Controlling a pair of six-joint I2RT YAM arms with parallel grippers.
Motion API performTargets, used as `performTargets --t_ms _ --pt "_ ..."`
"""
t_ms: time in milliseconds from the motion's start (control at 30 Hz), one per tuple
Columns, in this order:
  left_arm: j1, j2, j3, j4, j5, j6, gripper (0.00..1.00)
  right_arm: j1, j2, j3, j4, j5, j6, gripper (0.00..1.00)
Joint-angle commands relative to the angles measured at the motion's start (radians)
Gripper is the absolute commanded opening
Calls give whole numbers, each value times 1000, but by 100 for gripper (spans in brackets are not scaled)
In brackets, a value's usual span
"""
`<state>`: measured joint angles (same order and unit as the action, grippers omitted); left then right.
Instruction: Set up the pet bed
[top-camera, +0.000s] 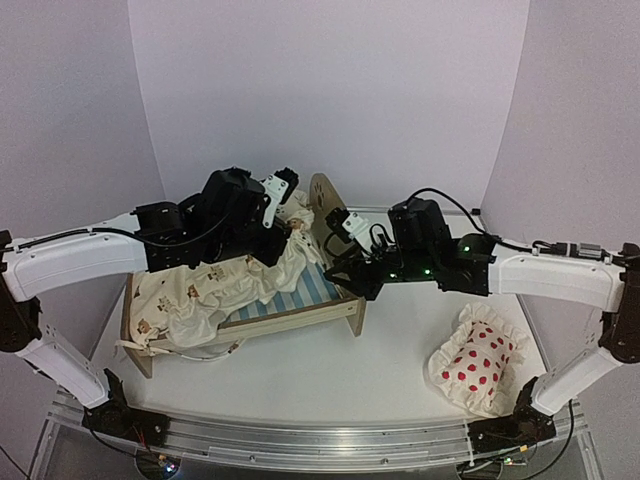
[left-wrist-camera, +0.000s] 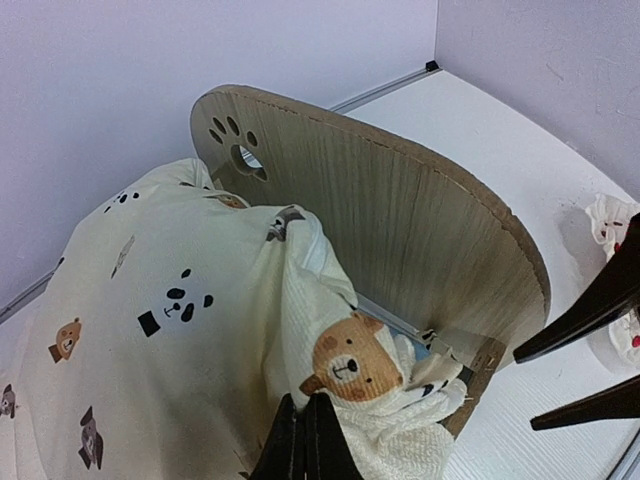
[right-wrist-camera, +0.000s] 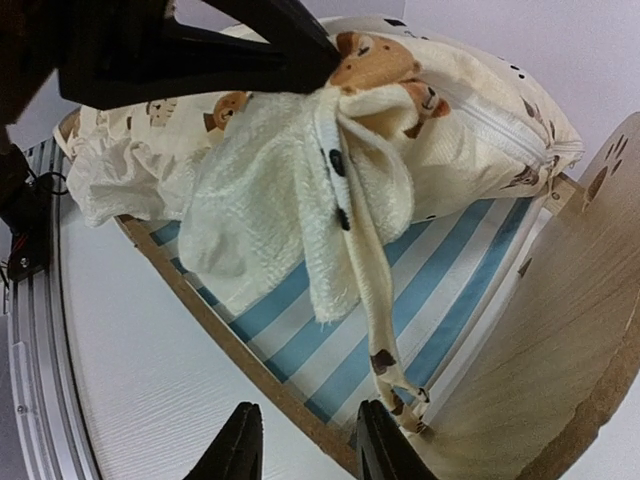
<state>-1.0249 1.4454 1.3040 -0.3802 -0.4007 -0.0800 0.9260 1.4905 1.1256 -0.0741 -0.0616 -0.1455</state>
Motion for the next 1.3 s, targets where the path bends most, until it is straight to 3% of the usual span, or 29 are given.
performTargets --t_ms 0,333,767,1100,1267 --pt "19 -61 -23 53 1 -18 0 2 69 75 56 47 -91 32" --pt "34 -78 -52 69 22 -20 0 1 166 136 56 128 -145 24" --pt "37 -54 -40 74 26 -24 0 1 134 84 91 143 -176 6" --pt "37 -49 -34 72 27 -27 0 1 141 83 117 140 -178 0" --pt "37 -47 -25 69 43 -21 0 1 67 86 51 128 -114 0"
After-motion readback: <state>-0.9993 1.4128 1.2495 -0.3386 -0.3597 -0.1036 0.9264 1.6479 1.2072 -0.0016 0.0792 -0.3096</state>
